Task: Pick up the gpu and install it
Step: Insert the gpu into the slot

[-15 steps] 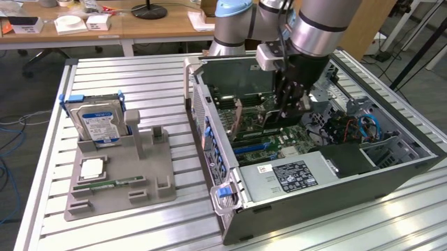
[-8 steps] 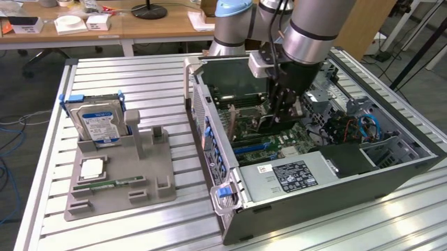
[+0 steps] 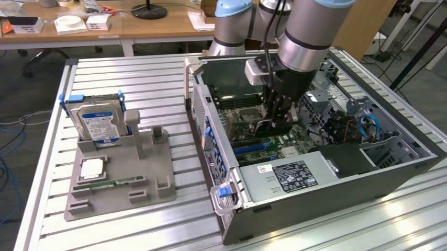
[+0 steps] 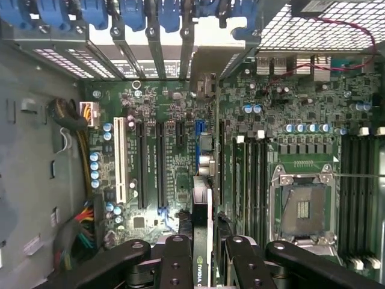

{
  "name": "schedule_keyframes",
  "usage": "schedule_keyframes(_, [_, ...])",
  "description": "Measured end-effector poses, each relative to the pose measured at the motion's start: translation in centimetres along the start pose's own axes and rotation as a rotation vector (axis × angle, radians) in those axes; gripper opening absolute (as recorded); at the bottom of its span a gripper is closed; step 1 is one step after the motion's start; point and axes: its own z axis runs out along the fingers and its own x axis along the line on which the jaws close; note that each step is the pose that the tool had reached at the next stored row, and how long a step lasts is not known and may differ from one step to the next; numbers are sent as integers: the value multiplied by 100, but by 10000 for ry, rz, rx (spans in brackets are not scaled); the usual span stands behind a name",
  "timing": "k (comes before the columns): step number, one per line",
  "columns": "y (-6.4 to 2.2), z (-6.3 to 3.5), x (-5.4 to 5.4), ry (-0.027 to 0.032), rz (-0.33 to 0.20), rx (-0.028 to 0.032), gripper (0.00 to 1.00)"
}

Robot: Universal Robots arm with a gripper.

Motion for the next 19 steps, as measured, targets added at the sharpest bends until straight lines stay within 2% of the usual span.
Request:
schedule_keyframes(8, [94, 145, 12, -1, 1, 0, 26])
schedule_keyframes(13, [108, 224, 16, 6, 1, -11, 26])
schedule_keyframes(14, [109, 230, 16, 8, 0, -29, 26])
schedule_keyframes(17, [110, 236, 17, 15, 14, -213, 26])
schedule_keyframes(18, [110, 240, 17, 16, 16, -242, 26])
schedule_keyframes(19, [111, 240, 17, 17, 16, -244, 26])
